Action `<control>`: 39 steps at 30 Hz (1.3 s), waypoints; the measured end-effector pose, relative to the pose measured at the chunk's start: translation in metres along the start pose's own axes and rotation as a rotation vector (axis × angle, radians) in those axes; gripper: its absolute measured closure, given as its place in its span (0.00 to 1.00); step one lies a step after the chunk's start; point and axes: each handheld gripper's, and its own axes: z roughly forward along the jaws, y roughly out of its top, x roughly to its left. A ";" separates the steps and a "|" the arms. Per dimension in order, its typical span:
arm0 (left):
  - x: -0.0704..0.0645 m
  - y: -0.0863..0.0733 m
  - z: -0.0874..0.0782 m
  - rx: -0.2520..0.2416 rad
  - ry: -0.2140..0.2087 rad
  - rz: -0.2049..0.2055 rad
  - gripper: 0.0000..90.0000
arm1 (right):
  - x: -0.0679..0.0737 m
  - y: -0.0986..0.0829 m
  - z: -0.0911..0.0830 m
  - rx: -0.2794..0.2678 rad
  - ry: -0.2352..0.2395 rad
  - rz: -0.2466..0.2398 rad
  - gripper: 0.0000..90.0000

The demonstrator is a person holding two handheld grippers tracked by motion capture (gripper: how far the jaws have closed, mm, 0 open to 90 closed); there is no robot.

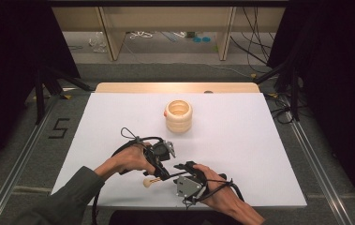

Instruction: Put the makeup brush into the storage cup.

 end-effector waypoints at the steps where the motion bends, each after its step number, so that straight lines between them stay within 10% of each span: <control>1: 0.000 0.000 0.000 0.000 -0.001 -0.001 0.92 | 0.000 0.000 0.000 0.002 -0.002 -0.007 0.59; 3: -0.003 0.000 0.002 -0.035 -0.003 -0.044 0.92 | 0.000 0.001 0.001 -0.002 0.007 -0.028 0.61; 8: 0.000 0.000 0.000 0.004 -0.001 -0.002 0.92 | -0.001 0.002 0.003 -0.003 0.009 -0.082 0.63; 18: -0.004 0.000 0.002 -0.026 -0.012 -0.047 0.92 | 0.003 0.005 0.005 0.018 0.015 -0.097 0.69; 39: -0.003 0.003 0.001 0.027 -0.020 0.003 0.92 | 0.003 0.006 0.006 0.014 0.047 -0.100 0.82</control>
